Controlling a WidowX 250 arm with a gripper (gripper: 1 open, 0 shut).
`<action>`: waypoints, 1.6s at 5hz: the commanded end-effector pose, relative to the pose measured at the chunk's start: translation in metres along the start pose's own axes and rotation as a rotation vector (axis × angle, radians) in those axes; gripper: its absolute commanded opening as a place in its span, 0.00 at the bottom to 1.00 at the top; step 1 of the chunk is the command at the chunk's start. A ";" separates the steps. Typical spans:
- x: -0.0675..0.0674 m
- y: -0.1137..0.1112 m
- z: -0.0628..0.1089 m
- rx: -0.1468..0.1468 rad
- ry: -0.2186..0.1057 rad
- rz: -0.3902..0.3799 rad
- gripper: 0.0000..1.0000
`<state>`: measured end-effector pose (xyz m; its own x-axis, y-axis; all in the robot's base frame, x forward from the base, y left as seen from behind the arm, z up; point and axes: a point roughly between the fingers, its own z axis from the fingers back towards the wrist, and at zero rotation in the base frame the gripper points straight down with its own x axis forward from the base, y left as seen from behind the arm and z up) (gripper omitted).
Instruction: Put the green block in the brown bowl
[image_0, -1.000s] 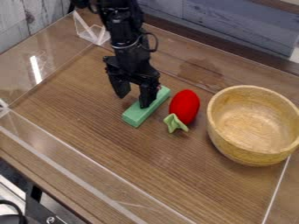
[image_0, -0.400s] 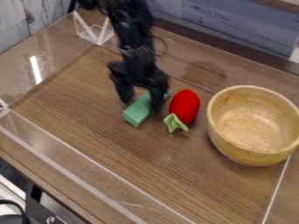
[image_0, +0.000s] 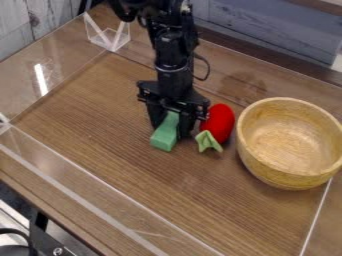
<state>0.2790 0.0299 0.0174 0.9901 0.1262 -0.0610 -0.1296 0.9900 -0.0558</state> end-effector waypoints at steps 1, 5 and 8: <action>-0.001 0.000 0.032 -0.006 -0.048 0.015 0.00; 0.027 0.018 0.063 -0.028 -0.095 0.042 0.00; 0.040 0.010 0.058 -0.026 -0.097 -0.185 0.00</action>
<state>0.3107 0.0454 0.0554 0.9987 -0.0487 -0.0128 0.0472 0.9940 -0.0983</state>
